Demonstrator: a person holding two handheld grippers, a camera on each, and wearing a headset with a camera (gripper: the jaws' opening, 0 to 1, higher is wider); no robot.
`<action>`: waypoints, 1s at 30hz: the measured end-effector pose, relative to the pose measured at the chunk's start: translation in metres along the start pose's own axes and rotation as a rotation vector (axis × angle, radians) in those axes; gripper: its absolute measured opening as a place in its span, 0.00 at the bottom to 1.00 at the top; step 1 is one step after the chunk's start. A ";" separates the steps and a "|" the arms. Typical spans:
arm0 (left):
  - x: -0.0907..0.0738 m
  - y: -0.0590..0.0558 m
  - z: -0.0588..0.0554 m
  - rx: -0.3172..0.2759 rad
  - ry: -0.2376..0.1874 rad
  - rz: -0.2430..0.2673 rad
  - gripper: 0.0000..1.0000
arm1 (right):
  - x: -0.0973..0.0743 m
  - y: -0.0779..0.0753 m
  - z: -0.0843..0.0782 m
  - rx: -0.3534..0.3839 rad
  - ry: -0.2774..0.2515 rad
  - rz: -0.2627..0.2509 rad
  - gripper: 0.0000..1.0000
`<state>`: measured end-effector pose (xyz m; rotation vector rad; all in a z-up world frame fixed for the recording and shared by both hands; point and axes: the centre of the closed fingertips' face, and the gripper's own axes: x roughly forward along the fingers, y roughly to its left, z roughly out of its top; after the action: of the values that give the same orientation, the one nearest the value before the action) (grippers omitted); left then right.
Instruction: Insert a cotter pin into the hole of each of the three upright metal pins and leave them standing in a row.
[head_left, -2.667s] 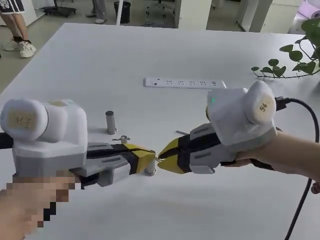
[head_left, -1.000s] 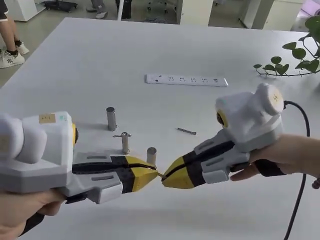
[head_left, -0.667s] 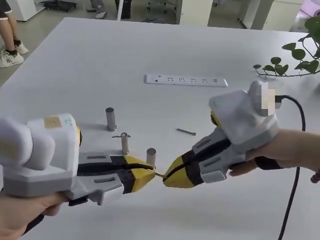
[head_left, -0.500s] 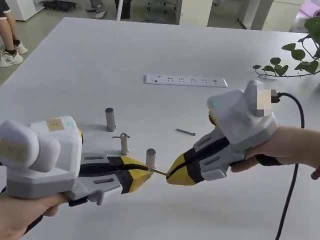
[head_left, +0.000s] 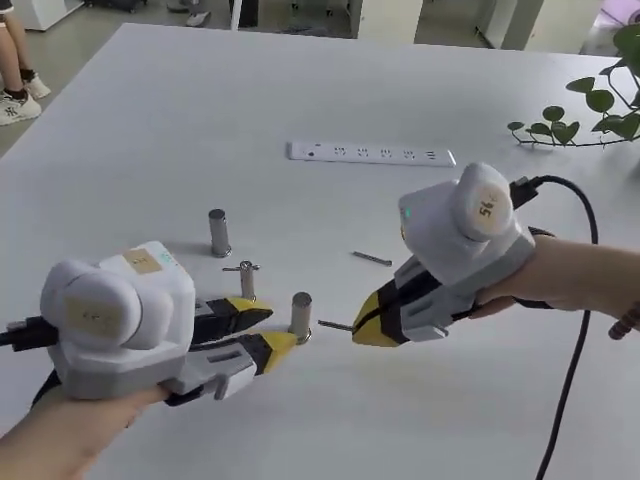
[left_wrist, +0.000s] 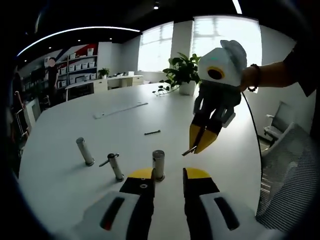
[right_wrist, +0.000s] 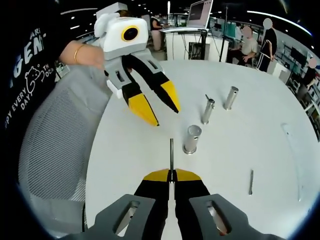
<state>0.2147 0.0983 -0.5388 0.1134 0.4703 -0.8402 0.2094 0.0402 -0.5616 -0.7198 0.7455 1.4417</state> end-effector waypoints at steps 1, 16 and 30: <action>0.003 0.003 0.000 0.020 -0.003 0.021 0.21 | 0.001 -0.002 -0.001 0.001 0.010 -0.010 0.00; 0.039 0.019 -0.017 0.006 0.058 0.127 0.22 | 0.005 -0.029 -0.007 -0.033 0.090 -0.060 0.00; 0.057 0.022 -0.023 -0.051 0.065 0.142 0.15 | 0.010 -0.040 -0.004 -0.064 0.112 -0.058 0.00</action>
<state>0.2560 0.0801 -0.5865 0.1257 0.5381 -0.6863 0.2489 0.0422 -0.5725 -0.8709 0.7608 1.3866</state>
